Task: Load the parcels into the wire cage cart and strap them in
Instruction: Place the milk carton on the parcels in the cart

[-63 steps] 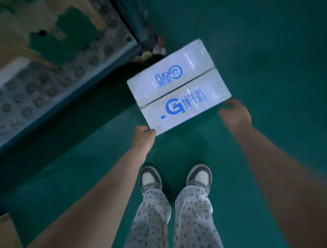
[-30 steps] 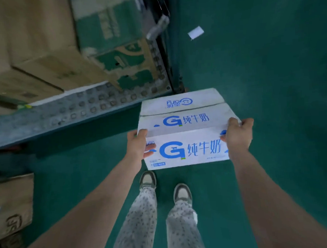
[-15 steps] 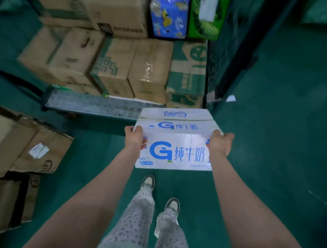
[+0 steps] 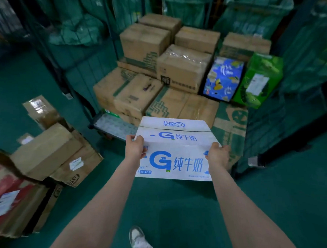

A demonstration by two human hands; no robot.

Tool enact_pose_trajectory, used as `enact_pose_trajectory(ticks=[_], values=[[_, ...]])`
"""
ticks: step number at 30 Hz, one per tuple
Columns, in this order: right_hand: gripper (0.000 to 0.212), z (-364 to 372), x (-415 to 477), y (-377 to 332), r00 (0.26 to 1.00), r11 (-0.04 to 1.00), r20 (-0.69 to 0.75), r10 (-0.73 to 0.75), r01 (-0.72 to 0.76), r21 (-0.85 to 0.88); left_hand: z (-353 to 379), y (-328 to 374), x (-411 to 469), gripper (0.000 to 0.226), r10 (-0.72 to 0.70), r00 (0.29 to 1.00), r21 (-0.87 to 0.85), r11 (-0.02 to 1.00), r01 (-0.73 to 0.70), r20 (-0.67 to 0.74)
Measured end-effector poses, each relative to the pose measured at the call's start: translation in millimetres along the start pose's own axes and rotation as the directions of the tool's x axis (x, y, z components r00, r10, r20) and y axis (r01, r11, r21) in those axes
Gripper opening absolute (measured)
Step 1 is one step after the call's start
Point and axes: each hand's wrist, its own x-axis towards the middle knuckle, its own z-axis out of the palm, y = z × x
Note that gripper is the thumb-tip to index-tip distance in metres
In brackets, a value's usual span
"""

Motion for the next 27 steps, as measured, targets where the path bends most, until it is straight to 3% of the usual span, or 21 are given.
enact_pose_trajectory(ticks=[3,8,14,27], values=[[0.018,37.4,-11.0,-27.8,0.999,0.999,0.017,-0.041,0.042,-0.032,-25.5,27.2,24.1,0.007,0.035,0.999,-0.018,0.999,-0.036,-0.027],[0.029,90.8,-25.5,-60.1,0.992,0.991,0.051,-0.112,0.115,-0.067,-60.9,58.0,54.4,0.007,0.043,0.998,-0.091,0.995,-0.047,-0.043],[0.025,141.7,-26.4,-98.6,0.986,0.992,0.121,-0.113,0.118,-0.038,-86.2,98.3,91.5,0.008,0.07,0.996,-0.087,0.993,-0.075,-0.061],[0.01,276.5,50.5,-185.8,0.96,0.995,0.263,-0.095,0.097,0.006,-56.8,180.9,225.0,0.007,0.052,0.991,-0.125,0.99,-0.067,-0.122]])
